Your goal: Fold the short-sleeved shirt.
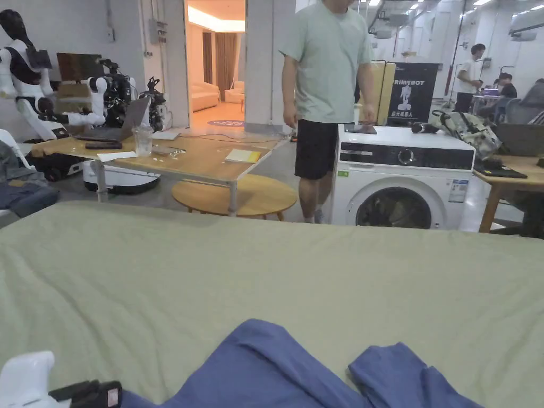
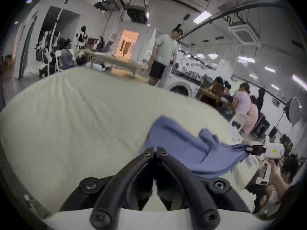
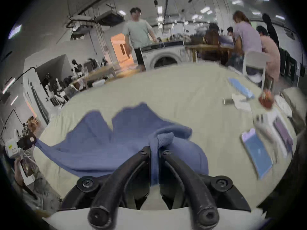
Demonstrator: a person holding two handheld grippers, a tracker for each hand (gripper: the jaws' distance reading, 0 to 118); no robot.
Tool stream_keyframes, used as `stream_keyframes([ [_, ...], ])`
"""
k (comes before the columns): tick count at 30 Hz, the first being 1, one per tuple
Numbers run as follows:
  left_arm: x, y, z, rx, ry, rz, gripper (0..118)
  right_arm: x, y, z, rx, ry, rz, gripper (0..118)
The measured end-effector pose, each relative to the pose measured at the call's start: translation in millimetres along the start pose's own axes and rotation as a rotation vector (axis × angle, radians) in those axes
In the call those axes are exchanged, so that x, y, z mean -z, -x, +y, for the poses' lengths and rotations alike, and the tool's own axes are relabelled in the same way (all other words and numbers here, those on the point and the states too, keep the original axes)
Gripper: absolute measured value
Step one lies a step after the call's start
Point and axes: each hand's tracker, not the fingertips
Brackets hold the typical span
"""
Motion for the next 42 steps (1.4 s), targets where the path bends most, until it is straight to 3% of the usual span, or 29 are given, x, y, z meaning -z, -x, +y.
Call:
stream_keyframes([
  [2,-7.8,9.7,-28.9,-0.007,0.07,0.01,0,-7.3,-12.5,-30.0,0.042,0.045,0.004,5],
  [4,-15.9,15.3,-47.8,-0.016,0.134,0.016,0,-12.8,-16.4,-48.2,0.027,0.073,-0.011,5],
  [10,-30.4,27.9,-67.8,-0.047,0.107,0.035,0,-24.8,-17.5,-70.0,0.038,0.074,-0.017,5],
  [11,-31.2,26.6,-69.6,-0.047,0.109,0.018,0,-25.0,-16.5,-72.5,0.027,0.067,-0.028,12],
  [12,-30.4,26.9,-72.0,-0.042,0.092,0.001,7,-24.6,-16.1,-73.9,0.022,0.063,-0.029,38],
  [13,-29.7,25.9,-73.2,-0.021,0.077,0.012,26,-23.2,-16.4,-74.8,0.011,0.063,-0.043,64],
  [14,-29.8,23.2,-72.5,0.003,0.07,0.033,53,-28.1,-15.1,-78.5,0.001,0.057,-0.052,83],
  [15,-29.5,29.3,-73.8,0.013,0.057,0.053,73,-31.7,-15.5,-80.3,-0.001,0.038,-0.047,86],
  [19,-39.6,9.1,-57.1,0.026,-0.061,0.05,72,-56.2,-3.7,-67.6,-0.027,-0.115,0.008,86],
  [21,-42.3,-13.0,-45.1,0.099,-0.141,0.061,72,-63.5,12.0,-53.5,-0.055,-0.176,0.037,86],
  [26,-40.4,-82.1,-14.2,0.313,-0.283,0.048,72,-66.7,71.3,-24.0,-0.197,-0.29,0.098,86],
  [28,-36.0,-102.0,-7.9,0.322,-0.328,0.024,72,-65.4,92.1,-18.6,-0.245,-0.329,0.109,86],
  [30,-34.0,-117.6,-1.2,0.316,-0.356,0.0,72,-60.0,107.8,-15.1,-0.264,-0.335,0.126,82],
  [32,-32.7,-129.7,4.4,0.298,-0.367,-0.024,69,-55.7,119.2,-14.4,-0.266,-0.343,0.15,61],
  [33,-32.5,-133.5,7.3,0.298,-0.359,-0.036,52,-54.2,123.1,-14.7,-0.263,-0.346,0.158,41],
  [35,-31.6,-138.5,10.8,0.288,-0.36,-0.065,3,-50.0,128.8,-15.7,-0.26,-0.349,0.164,11],
  [36,-30.8,-139.5,12.0,0.285,-0.356,-0.067,0,-48.7,131.0,-17.2,-0.26,-0.357,0.155,0],
  [39,-30.9,-134.9,10.6,0.255,-0.367,-0.138,0,-47.0,129.3,-17.7,-0.27,-0.336,0.163,0],
  [42,-32.4,-127.7,9.6,0.267,-0.331,-0.091,0,-46.6,126.6,-21.1,-0.281,-0.332,0.157,0],
])
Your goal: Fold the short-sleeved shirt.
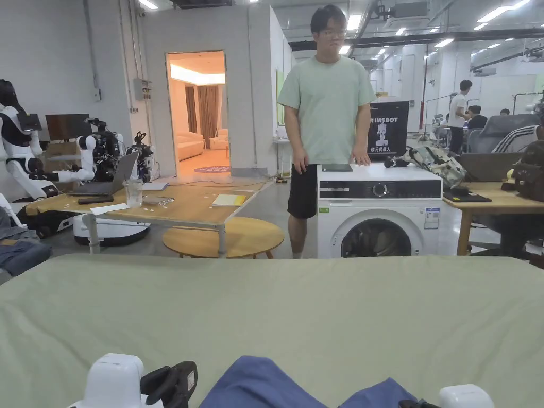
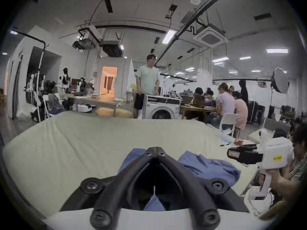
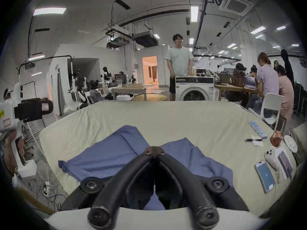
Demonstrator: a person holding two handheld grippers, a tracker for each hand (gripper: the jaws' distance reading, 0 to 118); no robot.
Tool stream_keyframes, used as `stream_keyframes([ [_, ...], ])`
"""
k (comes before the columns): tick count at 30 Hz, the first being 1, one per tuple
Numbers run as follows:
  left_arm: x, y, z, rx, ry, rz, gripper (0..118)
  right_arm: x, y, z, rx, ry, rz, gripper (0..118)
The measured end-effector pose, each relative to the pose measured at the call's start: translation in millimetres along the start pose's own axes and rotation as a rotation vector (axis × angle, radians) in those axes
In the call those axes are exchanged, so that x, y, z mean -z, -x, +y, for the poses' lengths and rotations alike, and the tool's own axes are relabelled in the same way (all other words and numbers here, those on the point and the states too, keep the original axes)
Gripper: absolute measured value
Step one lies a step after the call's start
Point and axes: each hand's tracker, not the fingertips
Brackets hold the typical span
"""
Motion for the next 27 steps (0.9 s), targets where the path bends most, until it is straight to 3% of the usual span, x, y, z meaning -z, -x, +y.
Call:
stream_keyframes([
  [5,-23.6,48.5,-9.2,-0.148,0.119,0.027,0,-6.6,-11.0,-0.7,0.022,0.003,0.019,0],
  [7,-30.8,67.2,-24.2,-0.134,0.189,0.07,5,-11.0,-15.1,-3.4,0.027,0.003,0.026,0],
  [8,-34.6,75.6,-35.0,-0.114,0.226,0.121,23,-12.4,-16.4,-5.3,0.031,0.009,0.033,0],
  [9,-38.0,82.5,-43.2,-0.114,0.276,0.153,51,-12.9,-18.0,-7.1,0.035,0.014,0.037,0],
  [10,-40.2,89.9,-54.0,-0.132,0.32,0.176,62,-12.2,-19.8,-9.3,0.04,0.024,0.039,0],
  [13,-41.1,108.0,-82.8,-0.258,0.394,0.177,67,-10.2,-19.0,-14.4,0.049,0.049,0.042,0],
  [19,-21.6,124.6,-131.1,-0.393,0.516,0.225,66,-7.3,-23.0,-24.6,0.072,0.087,0.039,0],
  [20,-15.7,127.5,-139.0,-0.414,0.541,0.239,59,-6.9,-25.2,-25.5,0.078,0.094,0.034,0],
  [22,-6.2,130.3,-150.6,-0.458,0.579,0.253,19,-6.3,-29.6,-27.4,0.089,0.106,0.027,0],
  [23,-3.0,129.7,-154.9,-0.462,0.578,0.251,10,-6.7,-31.9,-28.2,0.091,0.111,0.017,0],
  [24,-2.0,128.0,-156.2,-0.46,0.565,0.243,4,-6.9,-35.4,-28.4,0.091,0.113,0.01,0],
  [27,6.6,117.1,-156.8,-0.375,0.595,0.251,2,-3.1,-46.4,-25.7,0.083,0.125,-0.011,0],
])
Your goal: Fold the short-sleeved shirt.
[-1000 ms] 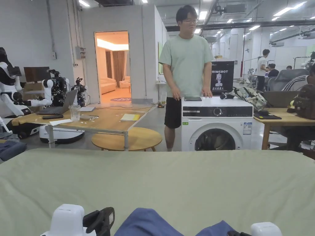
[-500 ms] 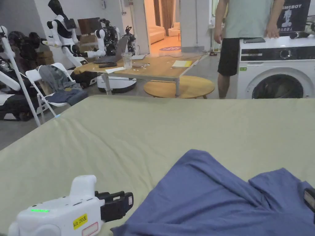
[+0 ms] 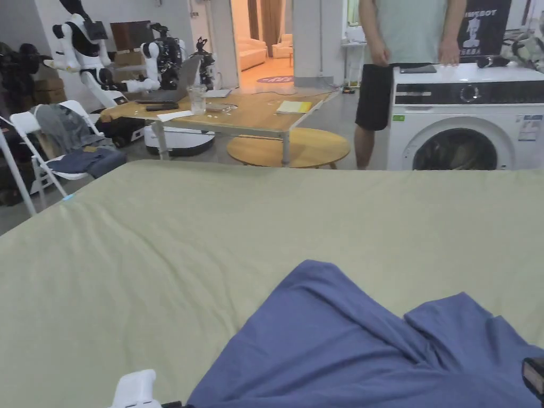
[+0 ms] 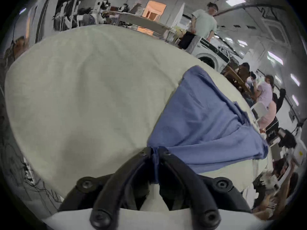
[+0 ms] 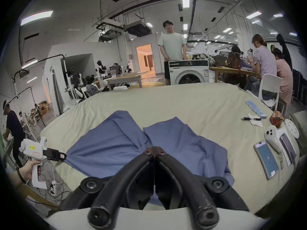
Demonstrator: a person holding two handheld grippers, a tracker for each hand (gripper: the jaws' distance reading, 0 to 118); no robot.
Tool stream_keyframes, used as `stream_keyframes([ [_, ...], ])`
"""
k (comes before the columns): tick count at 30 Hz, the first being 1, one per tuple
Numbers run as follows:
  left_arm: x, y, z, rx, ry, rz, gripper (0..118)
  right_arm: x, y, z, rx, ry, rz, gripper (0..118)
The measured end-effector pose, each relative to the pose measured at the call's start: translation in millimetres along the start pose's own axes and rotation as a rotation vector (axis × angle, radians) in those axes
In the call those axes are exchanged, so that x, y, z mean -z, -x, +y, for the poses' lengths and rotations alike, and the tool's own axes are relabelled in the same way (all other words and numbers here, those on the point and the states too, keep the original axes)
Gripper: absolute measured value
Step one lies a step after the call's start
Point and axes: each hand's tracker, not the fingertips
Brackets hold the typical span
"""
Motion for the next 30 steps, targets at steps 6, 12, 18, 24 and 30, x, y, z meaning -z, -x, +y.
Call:
stream_keyframes([
  [6,-0.3,10.1,1.0,-0.039,0.024,-0.052,2,57.3,-56.8,45.1,-0.113,0.1,-0.057,85],
  [12,-0.6,2.5,2.3,0.019,0.043,-0.028,2,167.2,-113.7,79.8,-0.06,0.372,-0.163,85],
  [18,-3.9,-1.0,1.7,-0.006,0.048,-0.03,2,241.9,-127.9,58.0,-0.036,0.728,-0.205,55],
  [24,-6.5,-12.8,-2.0,0.015,0.032,-0.021,2,225.8,-105.5,61.0,-0.177,0.682,-0.219,0],
  [30,-10.6,-6.0,5.8,-0.021,0.045,-0.053,2,190.7,-102.4,71.5,-0.114,0.546,-0.228,0],
])
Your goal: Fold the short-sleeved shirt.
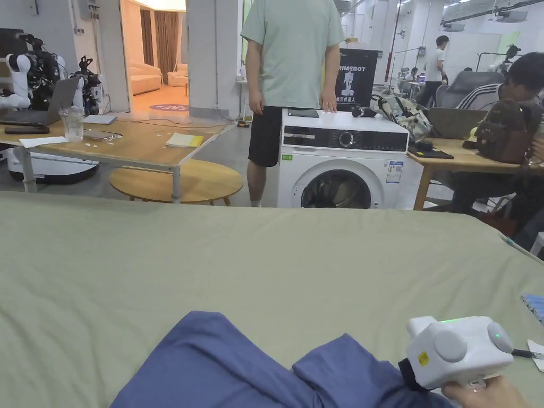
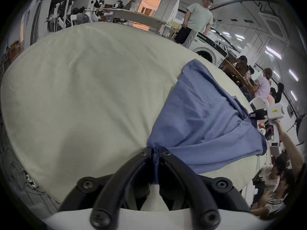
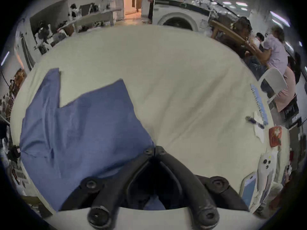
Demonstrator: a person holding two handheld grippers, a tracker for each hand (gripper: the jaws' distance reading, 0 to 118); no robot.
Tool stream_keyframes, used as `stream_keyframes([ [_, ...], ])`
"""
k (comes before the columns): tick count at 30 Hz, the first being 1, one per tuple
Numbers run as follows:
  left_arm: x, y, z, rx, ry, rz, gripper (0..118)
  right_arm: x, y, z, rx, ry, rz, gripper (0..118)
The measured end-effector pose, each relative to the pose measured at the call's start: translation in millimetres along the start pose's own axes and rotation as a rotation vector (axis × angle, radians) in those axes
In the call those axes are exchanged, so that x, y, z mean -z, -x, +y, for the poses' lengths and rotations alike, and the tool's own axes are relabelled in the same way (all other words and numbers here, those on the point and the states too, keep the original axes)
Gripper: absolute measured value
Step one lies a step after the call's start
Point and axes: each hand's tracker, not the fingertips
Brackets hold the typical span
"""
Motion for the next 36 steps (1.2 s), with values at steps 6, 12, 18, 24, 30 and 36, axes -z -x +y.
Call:
stream_keyframes([
  [6,-57.8,-31.2,26.6,0.041,-0.267,-0.152,2,-118.3,-12.3,1.0,0.007,-0.32,0.051,0],
  [12,-115.9,-82.8,124.0,0.22,-0.535,-0.198,1,-224.1,-27.4,26.5,0.067,-0.584,0.042,0],
  [18,-132.2,-117.2,252.0,0.243,-0.656,-0.166,1,-287.6,-49.5,85.2,0.14,-0.721,-0.022,0],
  [24,-139.9,-153.0,358.9,0.205,-0.754,-0.155,1,-313.1,-57.3,154.7,0.18,-0.8,-0.088,0],
  [30,-159.4,-190.3,430.8,0.224,-0.788,-0.081,1,-332.7,-47.2,222.9,0.199,-0.843,-0.137,0],
  [36,-174.7,-205.5,461.4,0.271,-0.824,0.006,1,-344.4,-39.2,276.5,0.192,-0.895,-0.181,0],
])
